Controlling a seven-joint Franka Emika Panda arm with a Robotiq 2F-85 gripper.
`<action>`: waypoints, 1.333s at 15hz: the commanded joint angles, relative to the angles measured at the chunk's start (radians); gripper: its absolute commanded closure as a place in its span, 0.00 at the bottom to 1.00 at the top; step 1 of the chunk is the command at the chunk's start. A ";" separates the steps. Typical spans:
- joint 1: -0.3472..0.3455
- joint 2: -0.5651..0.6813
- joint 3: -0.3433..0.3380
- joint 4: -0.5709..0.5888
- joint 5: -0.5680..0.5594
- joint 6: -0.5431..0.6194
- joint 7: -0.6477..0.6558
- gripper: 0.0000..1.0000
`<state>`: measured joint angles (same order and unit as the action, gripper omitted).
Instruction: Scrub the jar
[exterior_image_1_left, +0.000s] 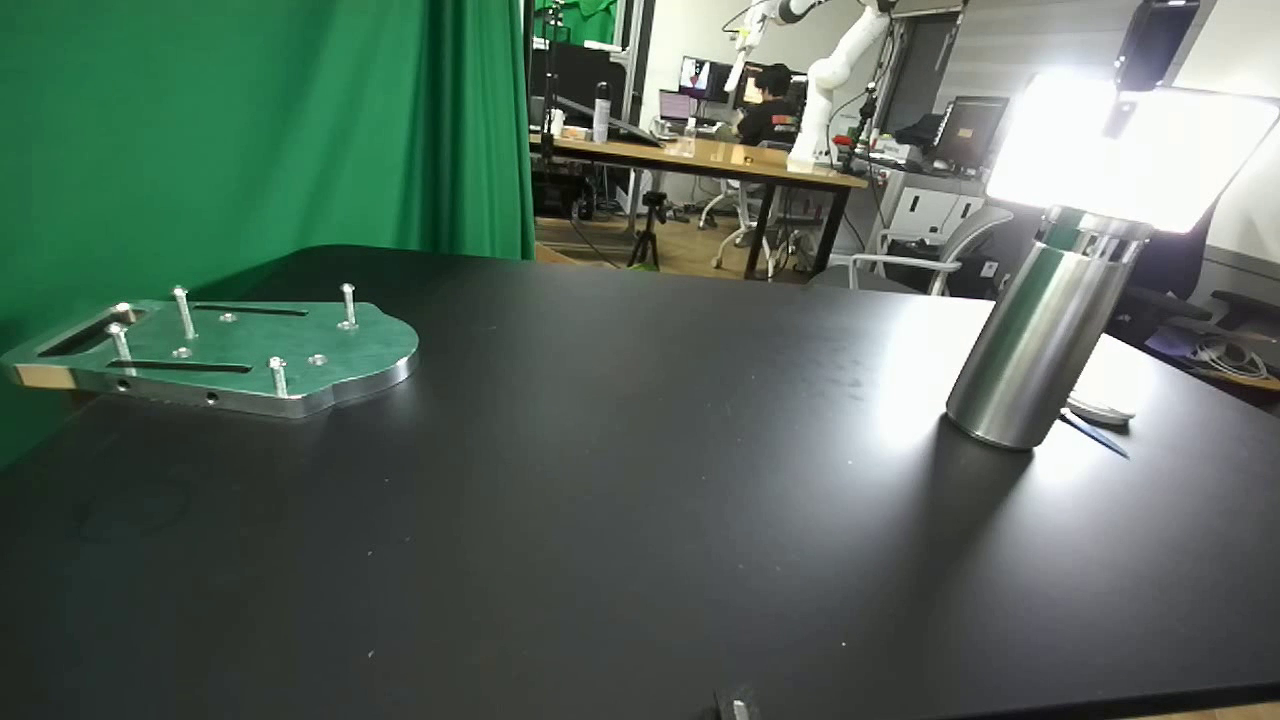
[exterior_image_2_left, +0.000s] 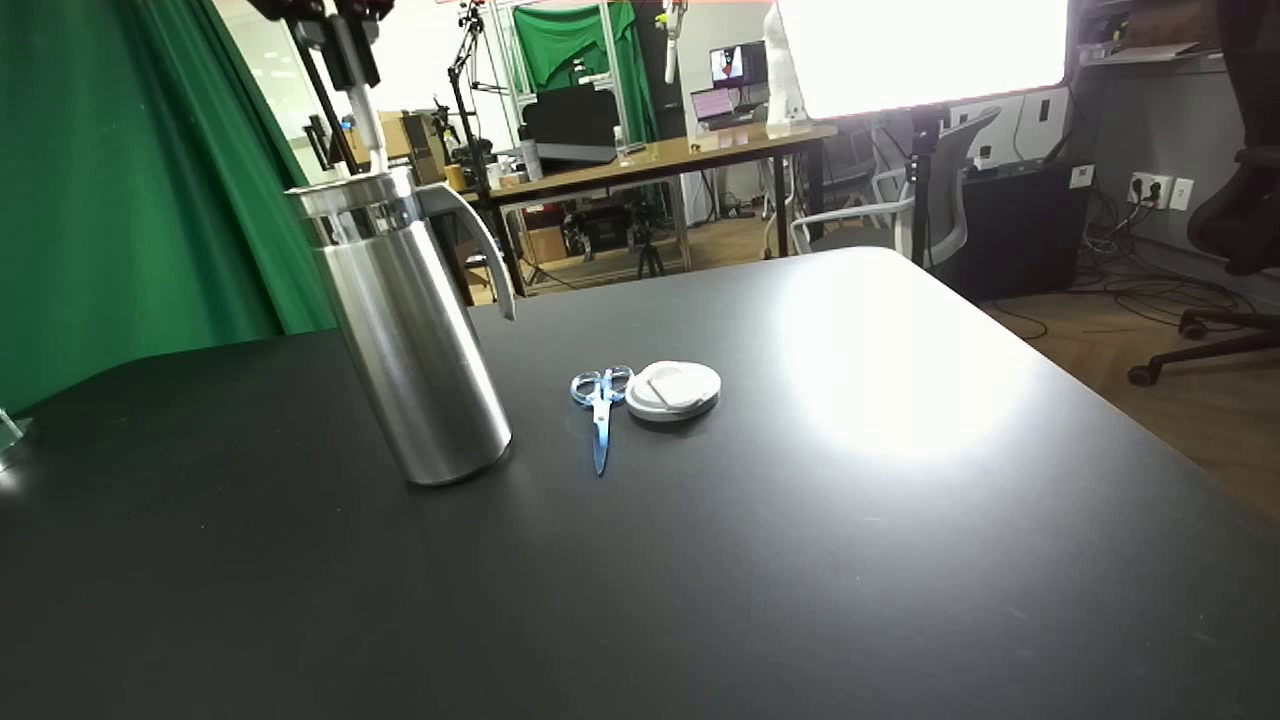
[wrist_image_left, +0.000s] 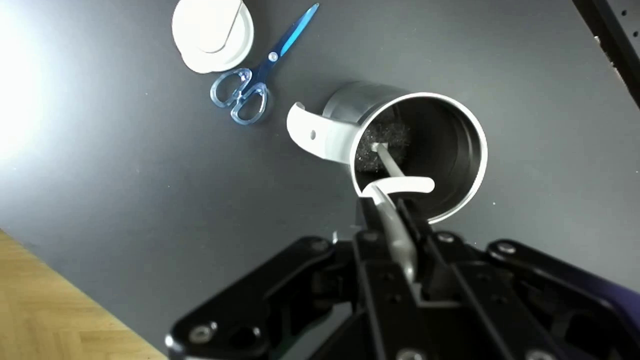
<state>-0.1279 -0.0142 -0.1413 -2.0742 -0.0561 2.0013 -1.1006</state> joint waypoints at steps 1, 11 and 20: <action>0.001 -0.068 0.001 0.034 0.027 -0.059 -0.012 0.96; 0.019 -0.120 -0.012 0.019 0.036 -0.048 -0.010 0.96; 0.004 0.059 0.001 -0.002 0.032 0.066 0.038 0.96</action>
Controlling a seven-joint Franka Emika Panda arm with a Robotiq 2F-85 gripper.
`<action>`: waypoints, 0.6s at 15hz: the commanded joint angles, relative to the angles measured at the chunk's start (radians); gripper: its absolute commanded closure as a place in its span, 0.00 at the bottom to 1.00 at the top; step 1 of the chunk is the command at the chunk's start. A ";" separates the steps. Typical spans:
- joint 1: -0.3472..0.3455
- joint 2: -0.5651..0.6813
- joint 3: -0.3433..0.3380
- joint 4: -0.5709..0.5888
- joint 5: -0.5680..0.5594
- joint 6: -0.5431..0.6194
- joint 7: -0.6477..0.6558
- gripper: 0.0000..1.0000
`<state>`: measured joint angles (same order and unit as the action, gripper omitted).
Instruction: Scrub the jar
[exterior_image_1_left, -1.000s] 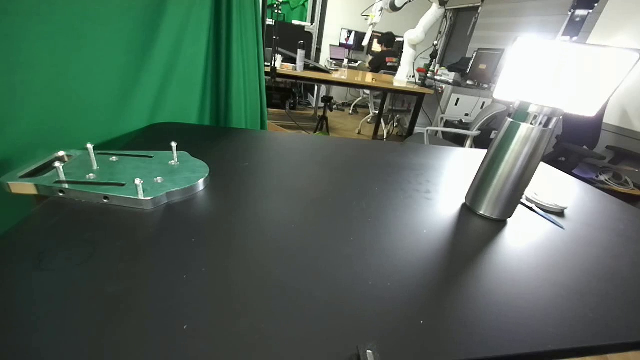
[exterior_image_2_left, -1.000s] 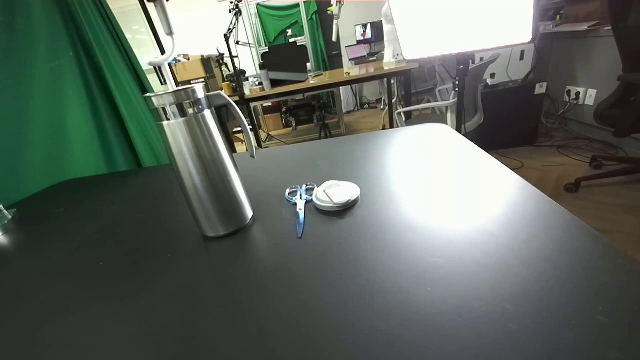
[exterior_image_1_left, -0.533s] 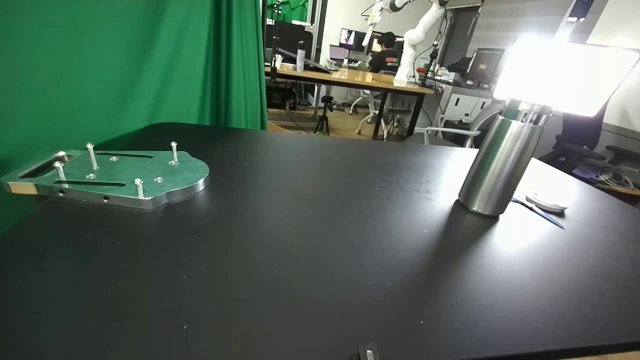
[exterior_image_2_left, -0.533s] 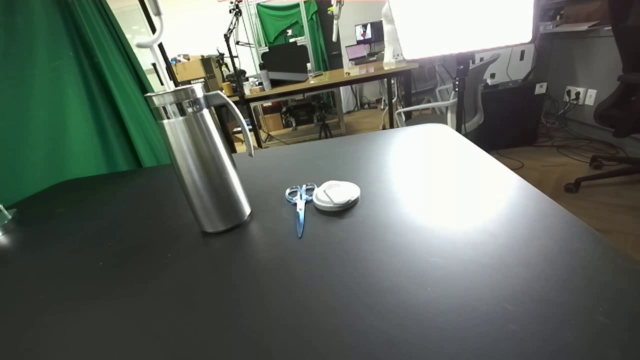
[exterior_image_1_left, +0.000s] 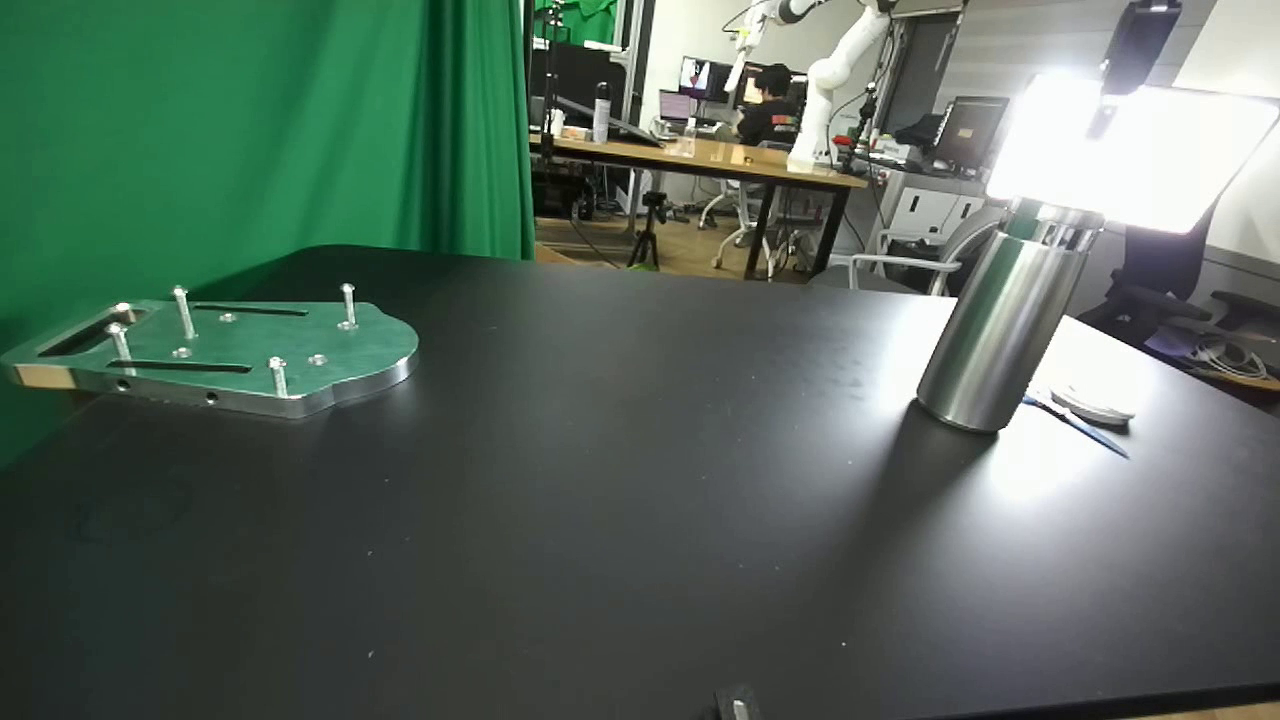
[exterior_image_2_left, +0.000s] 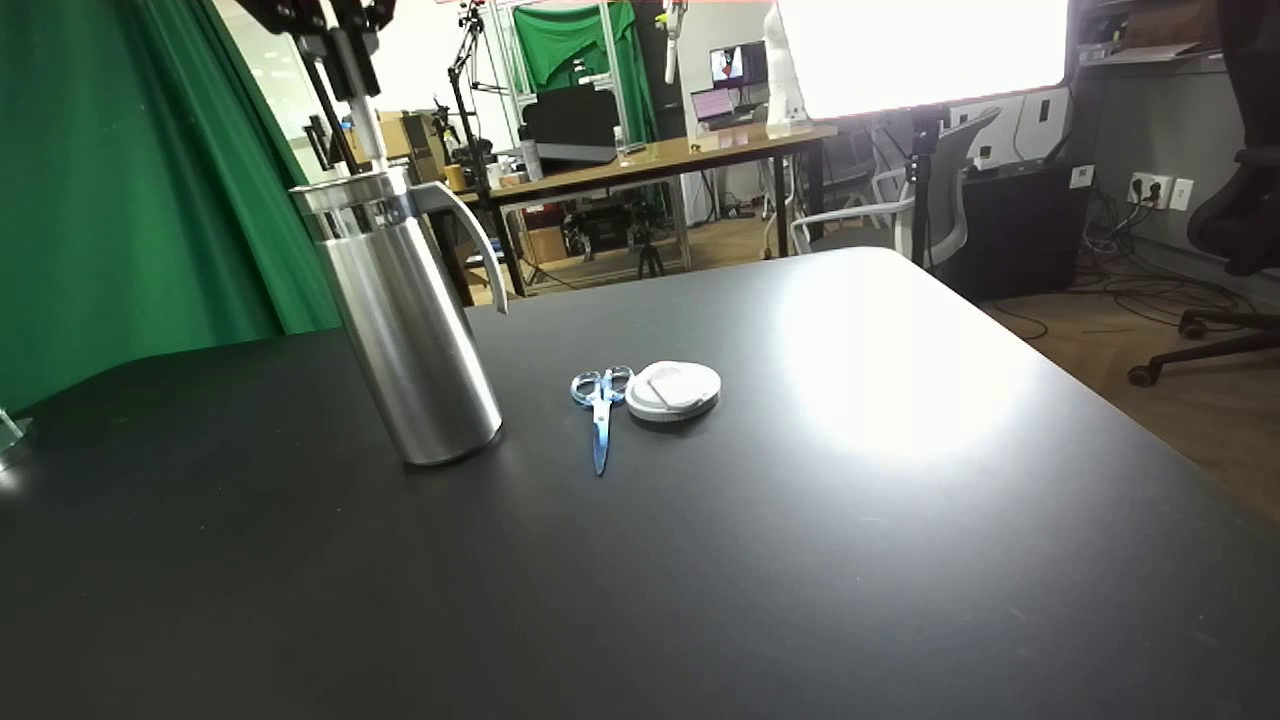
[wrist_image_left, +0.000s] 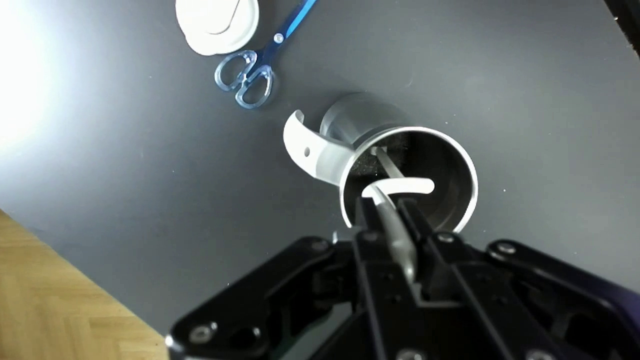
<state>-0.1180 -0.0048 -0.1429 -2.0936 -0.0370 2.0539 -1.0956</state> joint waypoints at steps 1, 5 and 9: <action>-0.009 0.065 0.004 0.020 0.014 0.017 0.033 0.96; -0.017 0.067 0.006 0.036 0.012 0.002 0.029 0.96; -0.020 0.017 0.004 0.054 0.027 -0.031 0.019 0.96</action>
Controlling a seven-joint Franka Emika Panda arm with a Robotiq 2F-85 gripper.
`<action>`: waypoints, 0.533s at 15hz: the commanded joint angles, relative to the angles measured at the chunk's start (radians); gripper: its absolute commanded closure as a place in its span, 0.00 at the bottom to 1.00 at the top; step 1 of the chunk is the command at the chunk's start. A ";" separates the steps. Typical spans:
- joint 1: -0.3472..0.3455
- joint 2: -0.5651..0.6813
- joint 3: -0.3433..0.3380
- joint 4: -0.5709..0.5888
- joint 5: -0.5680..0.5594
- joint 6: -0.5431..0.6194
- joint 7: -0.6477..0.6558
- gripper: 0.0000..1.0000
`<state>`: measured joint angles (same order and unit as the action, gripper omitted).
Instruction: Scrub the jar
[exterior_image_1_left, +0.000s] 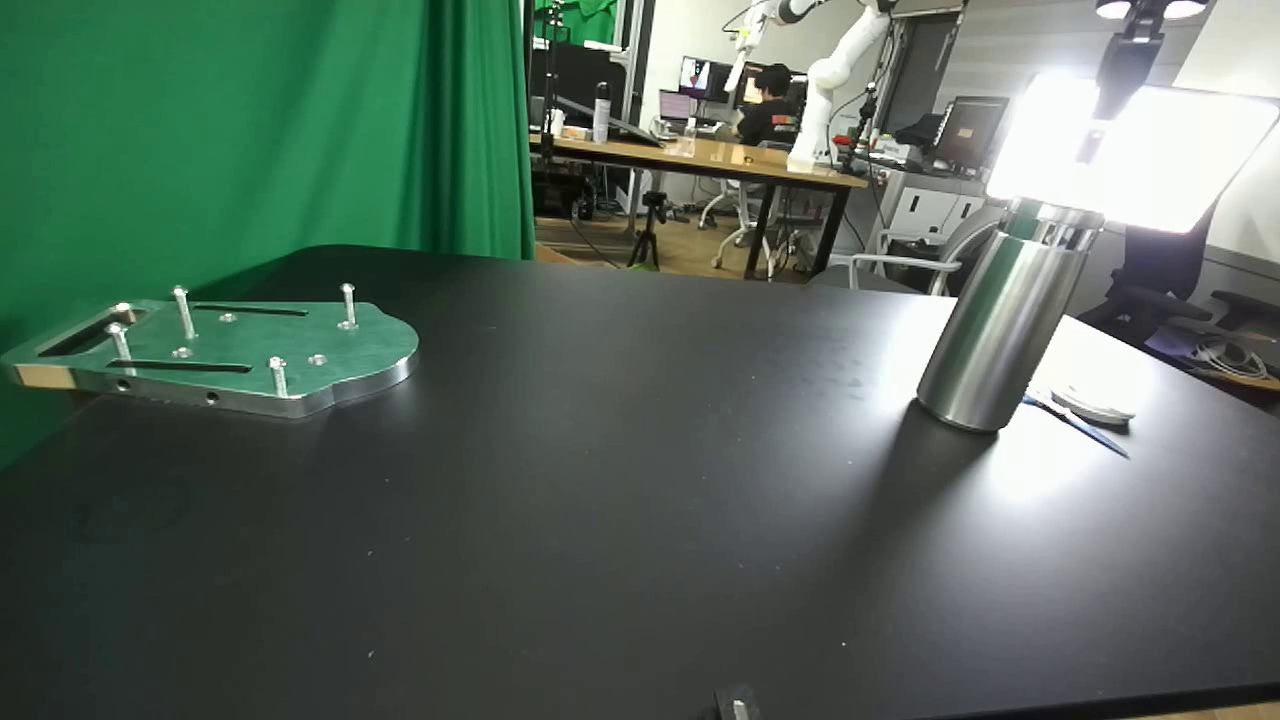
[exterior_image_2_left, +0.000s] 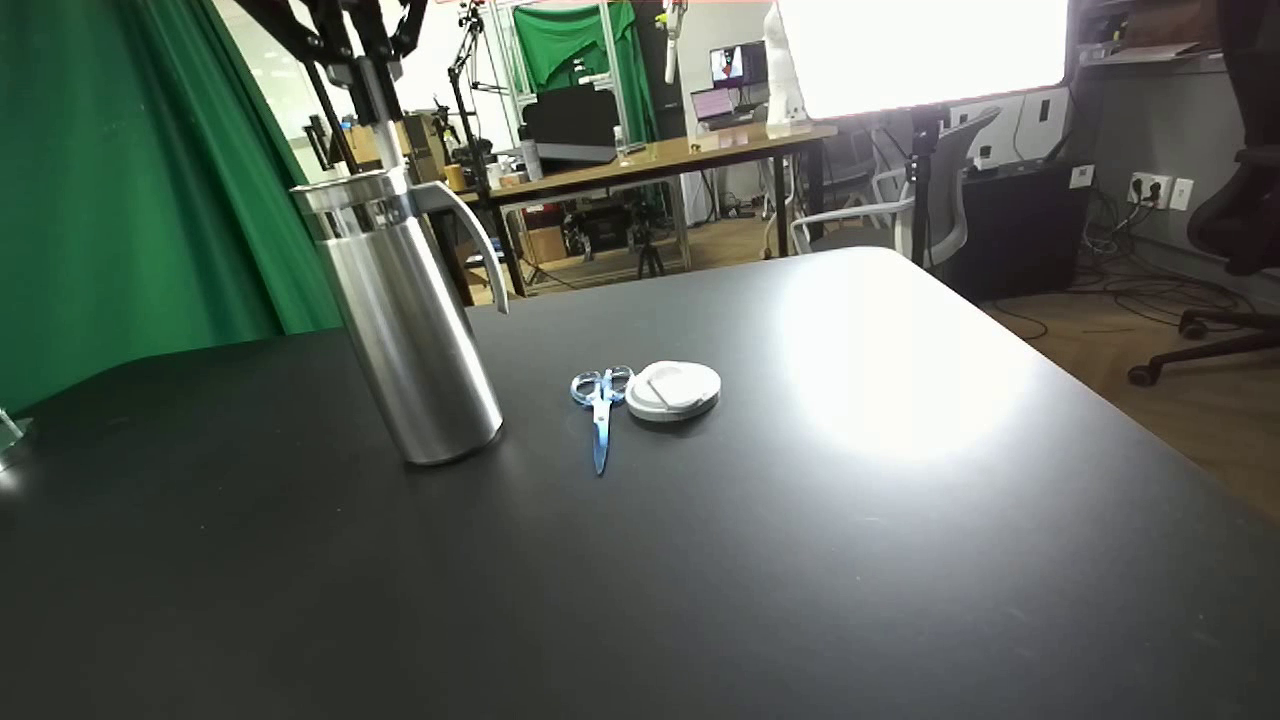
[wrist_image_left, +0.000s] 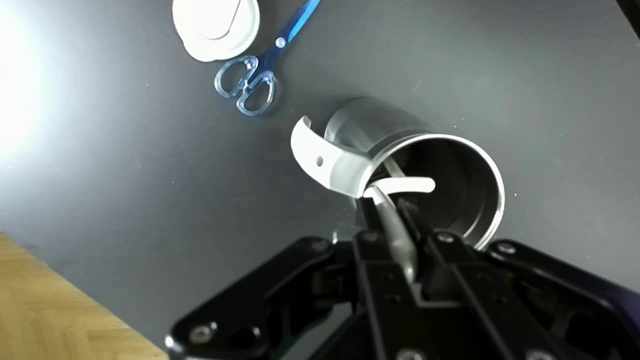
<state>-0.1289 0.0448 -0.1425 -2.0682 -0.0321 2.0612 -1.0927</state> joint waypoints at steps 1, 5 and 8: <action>-0.010 -0.049 0.003 0.035 0.031 -0.050 0.013 0.96; -0.005 -0.124 -0.002 0.054 0.061 -0.088 0.002 0.96; 0.003 -0.166 -0.005 0.053 0.061 -0.095 0.002 0.96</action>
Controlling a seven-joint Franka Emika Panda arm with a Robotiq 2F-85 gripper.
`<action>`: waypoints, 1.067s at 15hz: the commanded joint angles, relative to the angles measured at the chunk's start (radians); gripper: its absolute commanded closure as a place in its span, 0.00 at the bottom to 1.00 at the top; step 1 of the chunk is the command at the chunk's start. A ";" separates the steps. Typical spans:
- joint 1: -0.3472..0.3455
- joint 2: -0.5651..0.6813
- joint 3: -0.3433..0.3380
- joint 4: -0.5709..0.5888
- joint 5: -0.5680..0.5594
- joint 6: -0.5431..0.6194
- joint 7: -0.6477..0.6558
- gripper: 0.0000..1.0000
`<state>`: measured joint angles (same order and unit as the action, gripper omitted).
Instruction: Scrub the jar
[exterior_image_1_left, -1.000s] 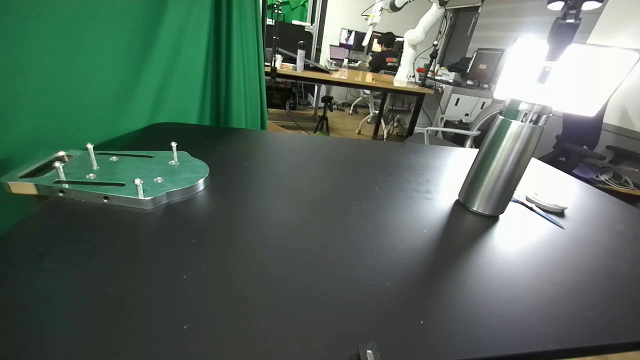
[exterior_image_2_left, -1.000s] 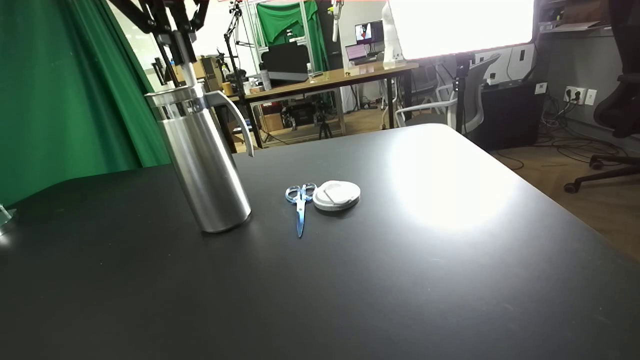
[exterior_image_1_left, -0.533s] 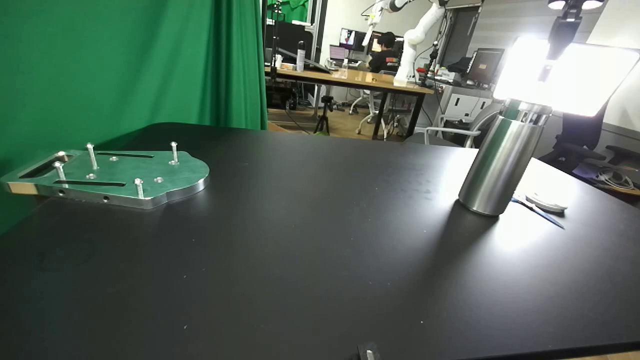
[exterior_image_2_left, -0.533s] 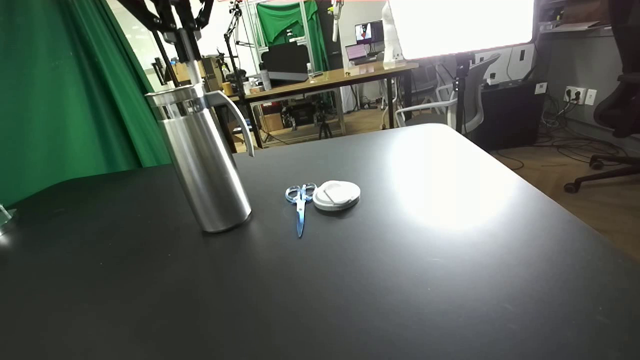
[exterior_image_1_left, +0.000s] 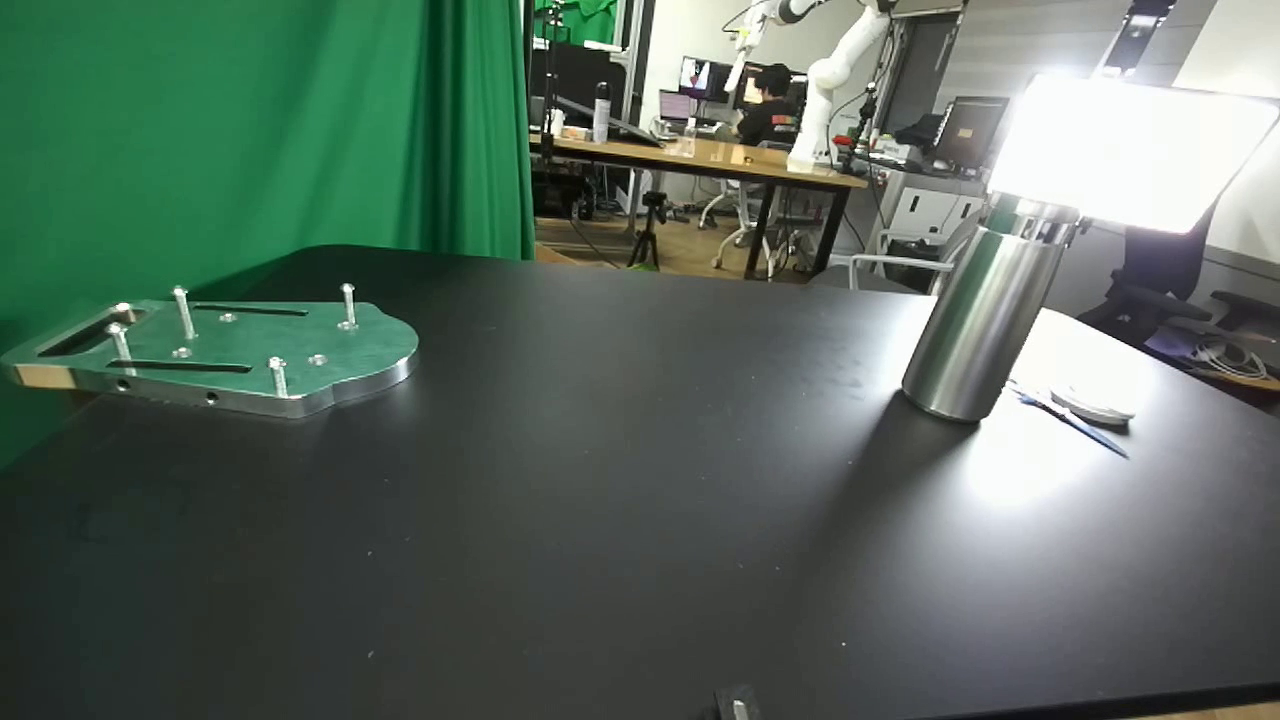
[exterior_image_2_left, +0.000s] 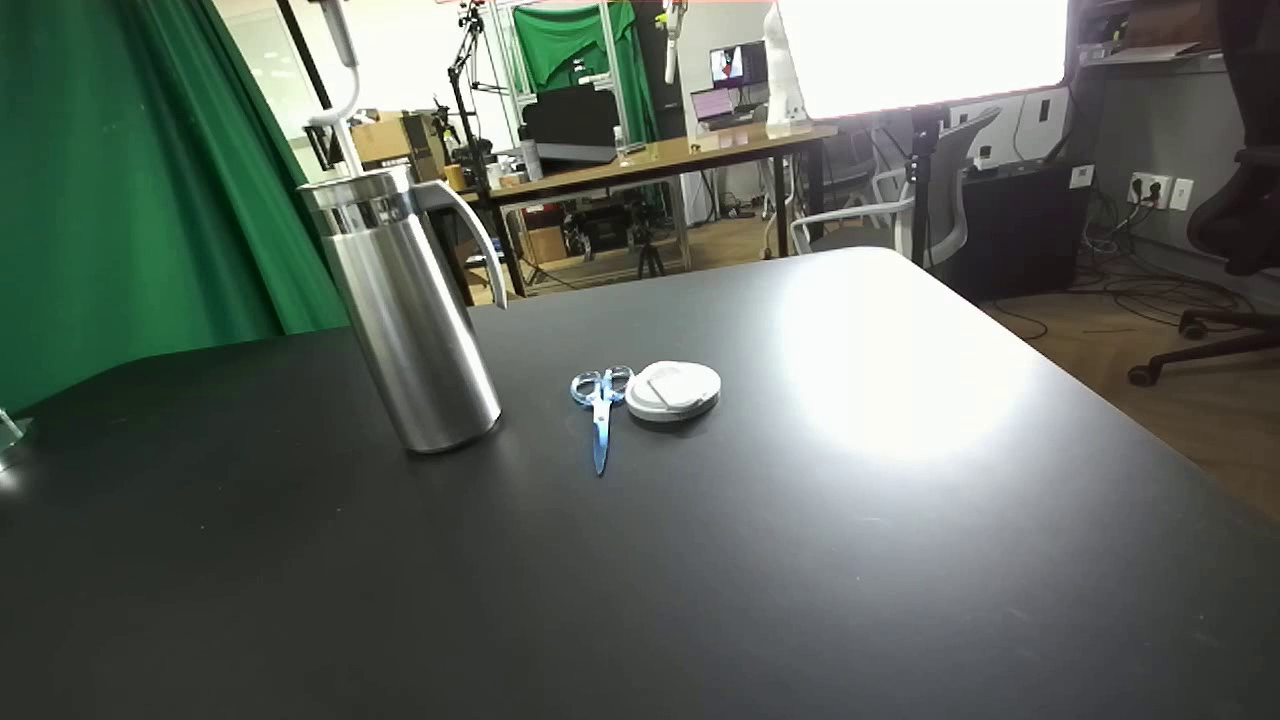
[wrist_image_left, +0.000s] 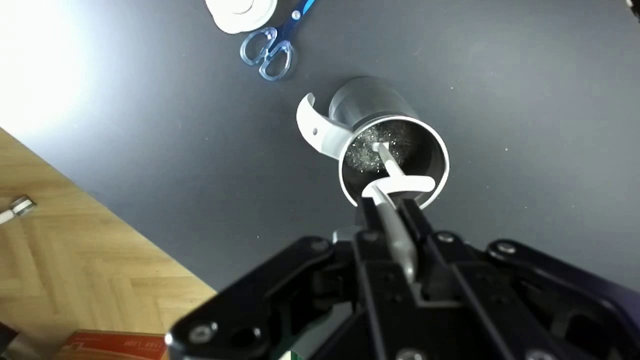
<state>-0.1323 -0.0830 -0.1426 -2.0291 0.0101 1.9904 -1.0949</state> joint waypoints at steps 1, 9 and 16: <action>0.009 -0.041 -0.006 0.012 0.016 -0.022 0.011 0.96; 0.019 0.042 0.012 -0.041 -0.024 0.073 0.083 0.96; 0.023 0.129 0.032 -0.088 -0.042 0.168 0.128 0.96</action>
<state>-0.1112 0.0300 -0.1183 -2.1057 -0.0085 2.1341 -1.0180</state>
